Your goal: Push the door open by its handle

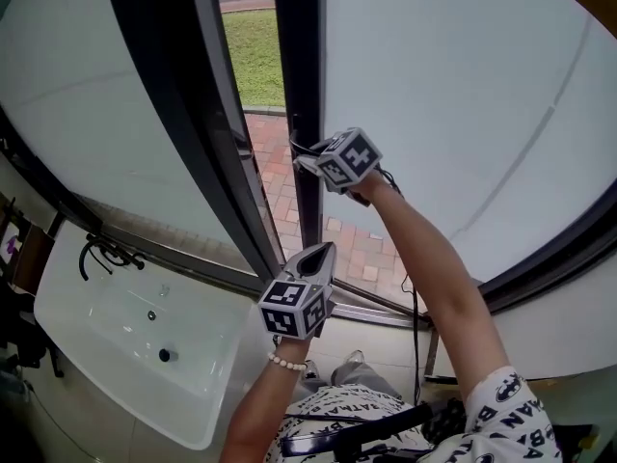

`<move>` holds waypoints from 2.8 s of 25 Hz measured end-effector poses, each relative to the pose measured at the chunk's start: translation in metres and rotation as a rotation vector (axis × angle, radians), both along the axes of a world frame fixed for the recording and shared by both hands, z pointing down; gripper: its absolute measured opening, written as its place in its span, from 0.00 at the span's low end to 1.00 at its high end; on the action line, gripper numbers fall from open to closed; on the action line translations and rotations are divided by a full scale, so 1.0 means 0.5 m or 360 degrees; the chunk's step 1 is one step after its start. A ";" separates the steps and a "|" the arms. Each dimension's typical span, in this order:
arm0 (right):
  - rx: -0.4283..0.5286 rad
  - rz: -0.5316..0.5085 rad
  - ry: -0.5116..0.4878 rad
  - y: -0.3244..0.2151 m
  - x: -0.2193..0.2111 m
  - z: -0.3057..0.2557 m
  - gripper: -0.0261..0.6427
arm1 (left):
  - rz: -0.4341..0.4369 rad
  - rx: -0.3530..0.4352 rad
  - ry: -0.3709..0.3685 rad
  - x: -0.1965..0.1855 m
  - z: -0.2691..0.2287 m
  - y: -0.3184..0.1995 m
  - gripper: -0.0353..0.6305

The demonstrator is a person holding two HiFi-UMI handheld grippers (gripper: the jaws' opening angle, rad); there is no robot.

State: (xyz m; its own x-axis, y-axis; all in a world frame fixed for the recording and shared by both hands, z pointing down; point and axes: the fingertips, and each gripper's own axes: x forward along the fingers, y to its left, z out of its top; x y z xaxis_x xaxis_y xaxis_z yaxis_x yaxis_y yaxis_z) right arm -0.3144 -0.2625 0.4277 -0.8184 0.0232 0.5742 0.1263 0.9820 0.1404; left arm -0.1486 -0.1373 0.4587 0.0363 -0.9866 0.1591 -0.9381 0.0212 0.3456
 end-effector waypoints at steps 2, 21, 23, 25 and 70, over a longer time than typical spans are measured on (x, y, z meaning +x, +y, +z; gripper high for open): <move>0.0011 -0.0015 0.0014 -0.023 -0.002 0.000 0.14 | -0.0030 -0.0034 0.0004 -0.003 0.006 -0.027 0.04; -0.0087 0.0193 -0.0080 -0.215 -0.053 0.015 0.13 | -0.0226 -0.0355 0.0013 -0.064 0.114 -0.189 0.04; -0.0062 0.0203 -0.0089 -0.245 -0.057 0.014 0.14 | -0.0218 -0.0357 -0.0006 -0.078 0.124 -0.223 0.04; -0.0050 0.0229 -0.0087 -0.270 -0.062 0.009 0.14 | -0.0178 -0.0354 -0.0007 -0.085 0.118 -0.251 0.04; -0.0034 0.1241 -0.0207 -1.142 0.201 -0.035 0.13 | 0.0252 -0.0405 -0.0044 -0.101 0.110 -0.758 0.04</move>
